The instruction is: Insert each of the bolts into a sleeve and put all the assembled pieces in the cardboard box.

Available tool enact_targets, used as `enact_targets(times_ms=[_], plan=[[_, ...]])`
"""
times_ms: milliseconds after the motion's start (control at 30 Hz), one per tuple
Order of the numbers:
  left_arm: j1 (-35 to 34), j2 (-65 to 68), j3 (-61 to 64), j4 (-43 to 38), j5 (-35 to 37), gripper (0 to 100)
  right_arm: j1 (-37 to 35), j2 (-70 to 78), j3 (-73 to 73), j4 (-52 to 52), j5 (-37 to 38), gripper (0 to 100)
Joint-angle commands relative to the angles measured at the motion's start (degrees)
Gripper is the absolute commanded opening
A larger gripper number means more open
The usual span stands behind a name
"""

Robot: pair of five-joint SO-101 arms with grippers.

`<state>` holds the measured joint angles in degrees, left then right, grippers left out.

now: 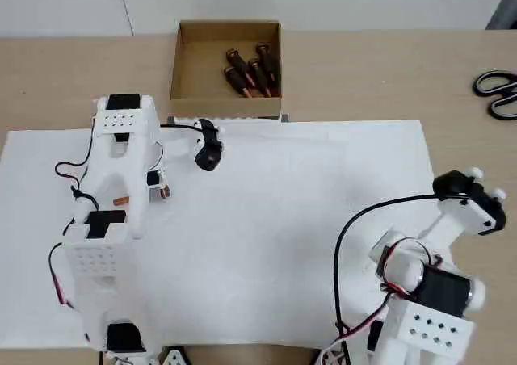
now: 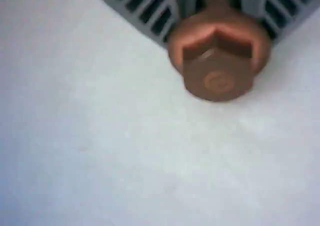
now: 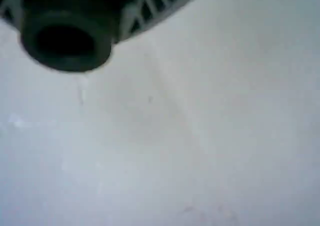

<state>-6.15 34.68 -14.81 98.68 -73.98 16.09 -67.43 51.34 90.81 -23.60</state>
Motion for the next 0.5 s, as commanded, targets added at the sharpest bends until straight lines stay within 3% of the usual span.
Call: enact_targets(times_ms=[0, 133, 300, 467], plan=[[0.26, 0.00, 1.45, 1.67, -2.81, 1, 0.48, -0.04, -0.18, -1.10, -0.44, 0.3], [0.35, -1.58, 0.22, 1.76, -0.18, 1, 0.40, -0.13, -0.35, -1.01, -0.44, 0.3], [0.53, -13.45, -0.31, 1.76, 7.38, 1, 0.22, -0.22, -3.96, -0.48, -0.09, 0.3], [1.14, -28.57, 2.15, 1.76, 15.12, 1, -6.37, -0.13, -14.07, 1.10, 3.16, 0.3]])
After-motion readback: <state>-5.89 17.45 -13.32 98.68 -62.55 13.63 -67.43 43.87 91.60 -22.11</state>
